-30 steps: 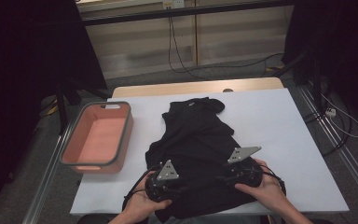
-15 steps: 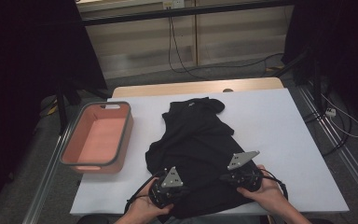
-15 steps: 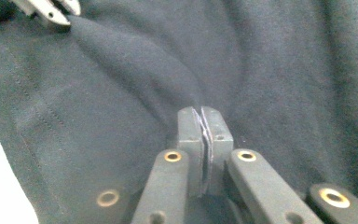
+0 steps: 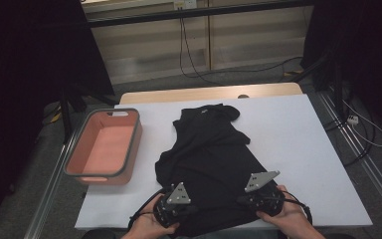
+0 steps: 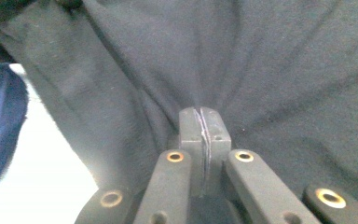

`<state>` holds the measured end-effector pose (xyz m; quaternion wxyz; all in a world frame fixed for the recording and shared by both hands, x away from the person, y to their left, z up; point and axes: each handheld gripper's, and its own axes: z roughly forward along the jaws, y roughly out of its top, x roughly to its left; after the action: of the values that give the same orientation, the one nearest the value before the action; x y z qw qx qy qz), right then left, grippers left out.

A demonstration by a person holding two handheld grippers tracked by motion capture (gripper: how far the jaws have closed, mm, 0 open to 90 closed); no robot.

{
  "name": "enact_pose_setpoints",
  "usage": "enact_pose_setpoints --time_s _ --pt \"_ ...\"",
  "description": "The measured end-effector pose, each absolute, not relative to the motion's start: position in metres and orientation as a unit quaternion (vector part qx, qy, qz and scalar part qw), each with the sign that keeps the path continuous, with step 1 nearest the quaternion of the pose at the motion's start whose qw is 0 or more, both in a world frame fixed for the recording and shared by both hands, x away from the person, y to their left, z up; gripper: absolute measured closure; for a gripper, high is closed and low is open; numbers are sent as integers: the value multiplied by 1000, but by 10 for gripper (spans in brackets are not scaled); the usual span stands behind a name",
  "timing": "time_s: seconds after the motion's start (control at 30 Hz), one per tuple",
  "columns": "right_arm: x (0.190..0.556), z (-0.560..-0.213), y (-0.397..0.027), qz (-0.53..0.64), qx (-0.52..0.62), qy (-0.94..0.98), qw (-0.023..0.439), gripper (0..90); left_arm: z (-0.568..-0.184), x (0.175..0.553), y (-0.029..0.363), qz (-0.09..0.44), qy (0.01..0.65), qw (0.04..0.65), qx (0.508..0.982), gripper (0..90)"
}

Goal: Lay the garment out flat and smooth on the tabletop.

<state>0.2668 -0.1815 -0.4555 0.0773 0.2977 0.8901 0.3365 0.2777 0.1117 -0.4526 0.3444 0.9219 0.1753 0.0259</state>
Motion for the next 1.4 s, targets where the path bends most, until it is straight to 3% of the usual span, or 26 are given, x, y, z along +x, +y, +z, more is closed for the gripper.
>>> enact_pose_setpoints --time_s 0.57,0.67,0.8,0.93,1.17,1.3,1.4 --pt "219 -455 -177 352 289 889 46 877 -449 248 129 3 155 340 928 872" --pt "224 -451 -181 362 296 881 68 659 -445 254 130 12 173 361 916 768" --pt "240 -442 -189 385 310 865 91 586 -442 267 135 36 201 370 906 667" --pt "264 -442 -196 381 327 859 103 563 -438 285 136 57 218 371 901 566" --pt "305 -445 -192 358 335 865 110 561 -437 312 122 80 219 360 903 485" --pt "315 -452 -183 349 333 868 118 567 -441 325 110 80 219 355 905 470" --pt "313 -456 -183 345 336 868 118 561 -445 325 107 77 212 359 906 522"
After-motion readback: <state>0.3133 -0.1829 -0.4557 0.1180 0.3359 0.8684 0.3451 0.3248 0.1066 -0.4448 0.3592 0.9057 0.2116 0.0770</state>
